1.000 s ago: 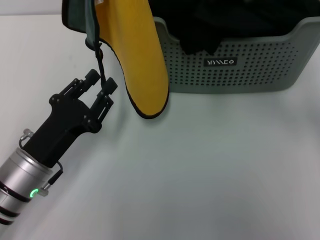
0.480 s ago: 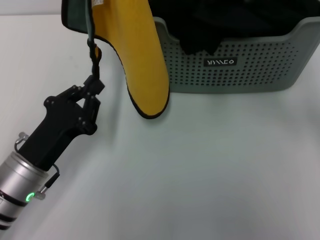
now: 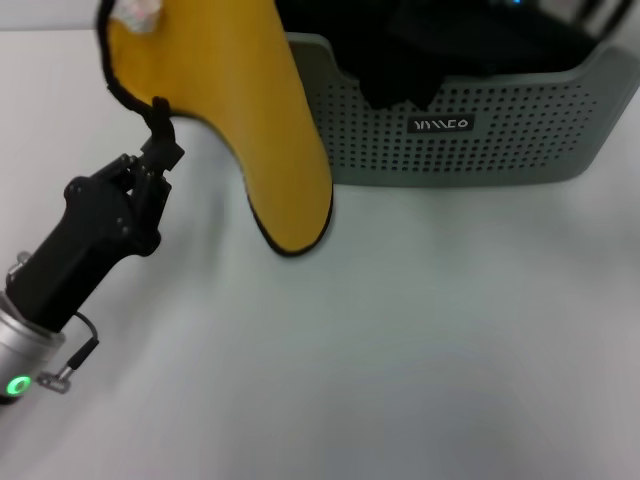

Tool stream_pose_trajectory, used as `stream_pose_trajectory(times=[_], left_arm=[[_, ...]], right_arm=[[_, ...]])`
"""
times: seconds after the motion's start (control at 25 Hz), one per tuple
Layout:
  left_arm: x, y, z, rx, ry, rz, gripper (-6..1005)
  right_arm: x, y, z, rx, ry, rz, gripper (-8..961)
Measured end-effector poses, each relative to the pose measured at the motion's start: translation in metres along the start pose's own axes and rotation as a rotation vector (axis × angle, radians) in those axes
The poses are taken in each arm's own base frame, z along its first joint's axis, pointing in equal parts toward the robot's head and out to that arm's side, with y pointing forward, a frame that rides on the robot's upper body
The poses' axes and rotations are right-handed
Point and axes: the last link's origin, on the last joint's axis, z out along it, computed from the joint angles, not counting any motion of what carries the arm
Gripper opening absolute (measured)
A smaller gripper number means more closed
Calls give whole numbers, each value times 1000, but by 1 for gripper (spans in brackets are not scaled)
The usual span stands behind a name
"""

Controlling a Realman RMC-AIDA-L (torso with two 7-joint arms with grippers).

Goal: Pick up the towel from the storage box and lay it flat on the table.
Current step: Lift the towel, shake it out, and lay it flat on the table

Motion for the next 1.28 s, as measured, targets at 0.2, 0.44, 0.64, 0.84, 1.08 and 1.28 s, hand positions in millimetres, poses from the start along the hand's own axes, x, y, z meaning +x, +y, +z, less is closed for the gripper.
stream_pose_trajectory(times=[0.2, 0.44, 0.64, 0.84, 1.08, 1.28], left_arm=[[31, -4, 0, -197, -73, -109, 8], [57, -6, 1, -321, -139, -192, 11], [76, -3, 3, -414, -197, -242, 13], [89, 5, -1, -517, -352, -298, 15], [98, 22, -8, -634, -519, -326, 17], [107, 32, -18, -652, -559, -274, 19]], right_arm=[[6, 21, -30, -91, 61, 101, 24], [16, 15, -75, -213, 193, 297, 25], [15, 18, -103, -244, 261, 350, 26], [5, 24, -131, -247, 316, 351, 27], [-9, 29, -171, -327, 387, 422, 27], [-21, 23, -198, -287, 431, 424, 28]])
